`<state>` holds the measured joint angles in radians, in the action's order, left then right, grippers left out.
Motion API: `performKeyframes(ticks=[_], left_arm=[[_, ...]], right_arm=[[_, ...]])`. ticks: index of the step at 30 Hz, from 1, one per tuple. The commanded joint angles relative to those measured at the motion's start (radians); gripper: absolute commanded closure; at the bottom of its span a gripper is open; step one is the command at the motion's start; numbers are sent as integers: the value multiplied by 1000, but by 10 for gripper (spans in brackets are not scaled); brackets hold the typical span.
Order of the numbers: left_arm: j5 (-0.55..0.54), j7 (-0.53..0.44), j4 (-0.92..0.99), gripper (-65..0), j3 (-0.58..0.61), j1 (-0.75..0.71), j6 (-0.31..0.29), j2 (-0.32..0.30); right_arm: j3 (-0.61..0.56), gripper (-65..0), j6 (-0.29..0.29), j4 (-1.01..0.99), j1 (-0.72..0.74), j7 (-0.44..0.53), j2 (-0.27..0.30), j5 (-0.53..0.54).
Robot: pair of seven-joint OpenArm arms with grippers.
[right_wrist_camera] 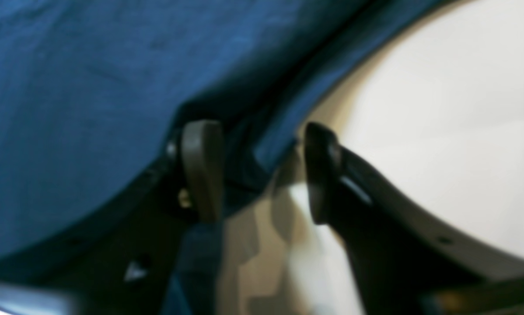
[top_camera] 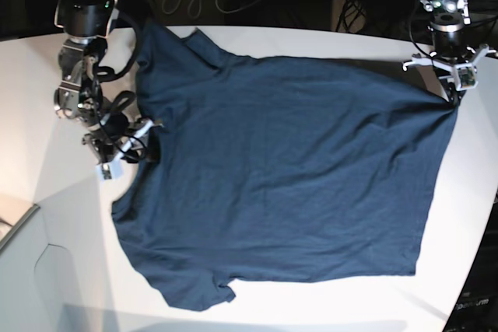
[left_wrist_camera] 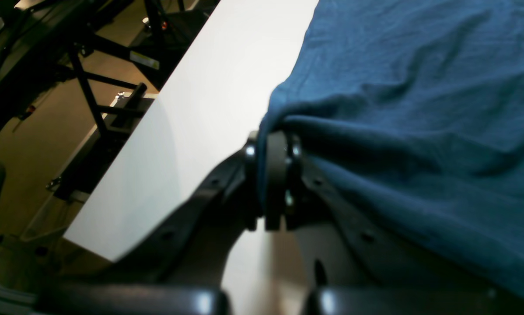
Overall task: Layout the t-shirt on the table in an organized manner, then fold the t-shirt properly
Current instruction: 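Release the shoulder with the right gripper and move it aside, then grasp the shirt's shoulder edge again with the right gripper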
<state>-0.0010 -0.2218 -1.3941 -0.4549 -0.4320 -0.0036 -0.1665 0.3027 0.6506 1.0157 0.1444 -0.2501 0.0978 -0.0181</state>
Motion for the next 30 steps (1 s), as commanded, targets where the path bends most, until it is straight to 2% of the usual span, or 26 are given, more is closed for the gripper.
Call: performKeyframes(ticks=[1,5,11,18,25,30], left_arm=[[-3,-31,-12,-1,-6,2,7,-12],[-3,-31,-12,-1,-6,2,7,-12],[-3,-32,-12,-1,-6,2,7,-12],[-3,-34,-14,-1,-6,0,7,-12],[-4,-34,-21,-1,-6,-3,7,-12],[-4,-34,-21,-1,-6,-3,7,-12]], right_arm=[[3,-215,-1,16,21,24,12,17],[5,0,-1,16,25,24,30,17],[5,0,-1,-27,42,16,66,17],[6,0,-2,-45,42,22,73,17],[103,0,-2,-47,74,18,145,17],[154,0,-2,-45,76,22,158,17]])
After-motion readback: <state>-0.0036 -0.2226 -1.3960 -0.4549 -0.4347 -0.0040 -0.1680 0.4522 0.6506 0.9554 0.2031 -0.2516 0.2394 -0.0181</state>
